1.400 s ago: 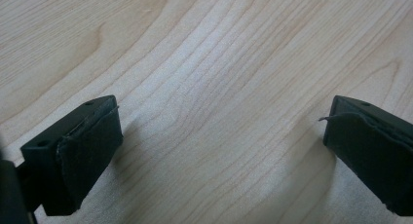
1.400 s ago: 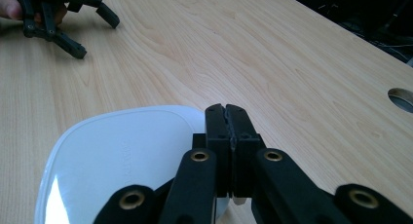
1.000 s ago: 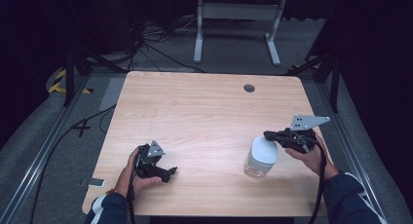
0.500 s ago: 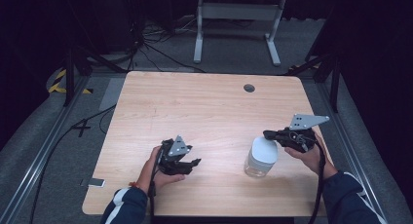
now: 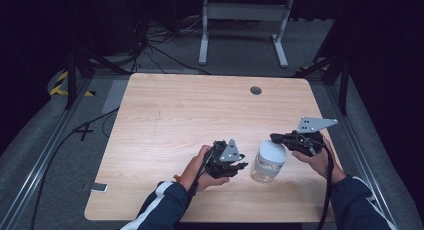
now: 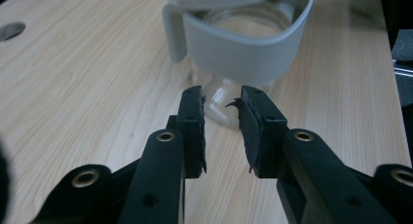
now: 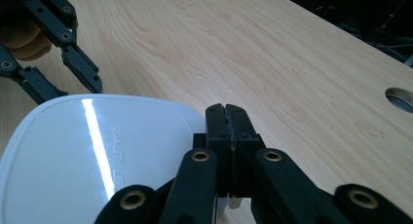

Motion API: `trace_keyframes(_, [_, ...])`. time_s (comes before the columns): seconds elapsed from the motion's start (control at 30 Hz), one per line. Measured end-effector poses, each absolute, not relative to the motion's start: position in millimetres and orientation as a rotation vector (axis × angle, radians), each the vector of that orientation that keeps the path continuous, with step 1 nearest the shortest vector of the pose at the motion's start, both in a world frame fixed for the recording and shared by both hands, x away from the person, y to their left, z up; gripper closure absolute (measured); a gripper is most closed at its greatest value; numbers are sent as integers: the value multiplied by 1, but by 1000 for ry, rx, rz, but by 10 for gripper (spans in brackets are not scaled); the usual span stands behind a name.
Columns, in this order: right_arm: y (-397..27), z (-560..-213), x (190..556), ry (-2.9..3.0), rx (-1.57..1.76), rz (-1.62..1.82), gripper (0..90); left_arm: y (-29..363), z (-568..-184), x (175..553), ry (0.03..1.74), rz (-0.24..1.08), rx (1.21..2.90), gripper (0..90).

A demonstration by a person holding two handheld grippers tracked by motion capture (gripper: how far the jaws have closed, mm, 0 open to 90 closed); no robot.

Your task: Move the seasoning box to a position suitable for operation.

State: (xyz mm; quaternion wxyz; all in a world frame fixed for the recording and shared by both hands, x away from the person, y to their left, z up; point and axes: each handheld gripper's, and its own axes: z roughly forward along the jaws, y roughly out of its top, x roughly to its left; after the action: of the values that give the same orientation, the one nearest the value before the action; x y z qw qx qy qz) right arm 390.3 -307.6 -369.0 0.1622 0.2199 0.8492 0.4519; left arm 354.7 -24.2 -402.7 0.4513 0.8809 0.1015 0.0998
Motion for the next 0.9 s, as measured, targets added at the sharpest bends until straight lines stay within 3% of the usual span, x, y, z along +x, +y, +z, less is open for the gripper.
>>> trace_keyframes(0.33, [-308,-370,392,2423,627,1290,897,-45,-396,357,226,269,2147,887])
trace_keyframes(0.9, [-314,-370,389,2416,636,1257,895,-52,-381,365,216,302,2115,873])
